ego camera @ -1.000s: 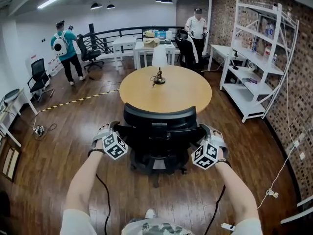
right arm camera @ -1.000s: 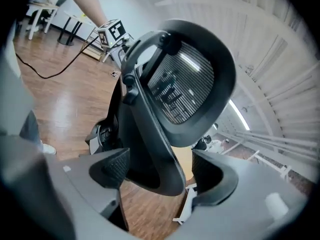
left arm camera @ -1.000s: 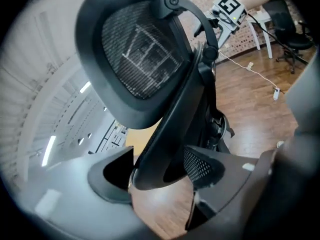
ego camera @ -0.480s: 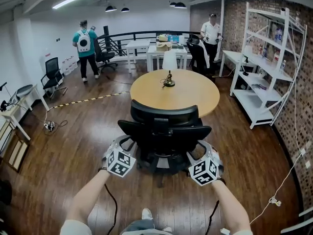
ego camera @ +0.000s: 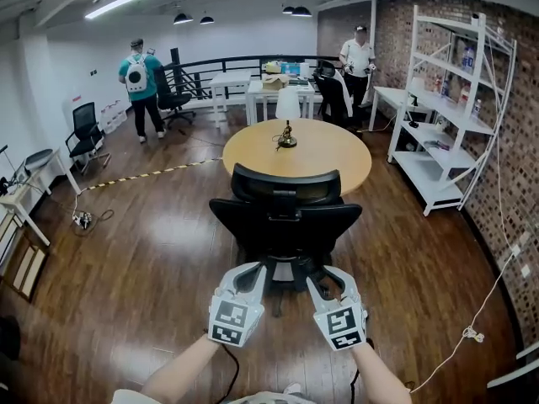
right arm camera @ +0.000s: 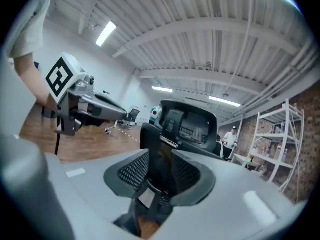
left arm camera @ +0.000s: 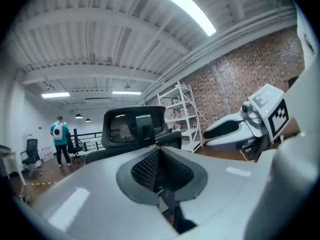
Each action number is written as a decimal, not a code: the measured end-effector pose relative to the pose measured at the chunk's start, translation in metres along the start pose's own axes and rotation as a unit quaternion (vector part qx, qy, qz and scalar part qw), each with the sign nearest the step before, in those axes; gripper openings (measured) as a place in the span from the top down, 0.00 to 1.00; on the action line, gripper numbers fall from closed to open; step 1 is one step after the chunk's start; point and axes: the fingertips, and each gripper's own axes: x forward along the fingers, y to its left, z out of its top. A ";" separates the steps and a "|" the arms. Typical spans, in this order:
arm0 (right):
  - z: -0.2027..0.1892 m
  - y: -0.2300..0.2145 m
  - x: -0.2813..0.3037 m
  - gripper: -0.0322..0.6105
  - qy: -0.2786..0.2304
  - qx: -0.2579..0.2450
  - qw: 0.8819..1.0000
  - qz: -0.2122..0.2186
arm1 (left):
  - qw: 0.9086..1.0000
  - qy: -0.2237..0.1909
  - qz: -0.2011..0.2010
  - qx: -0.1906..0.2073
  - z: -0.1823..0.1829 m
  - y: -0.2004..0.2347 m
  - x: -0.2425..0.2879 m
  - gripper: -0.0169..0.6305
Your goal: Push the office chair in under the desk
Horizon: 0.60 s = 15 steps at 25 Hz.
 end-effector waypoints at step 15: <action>0.046 0.144 -0.084 0.85 -0.053 0.098 0.994 -0.019 | 0.995 -0.031 -0.045 -0.086 -0.019 -0.054 -0.142 0.95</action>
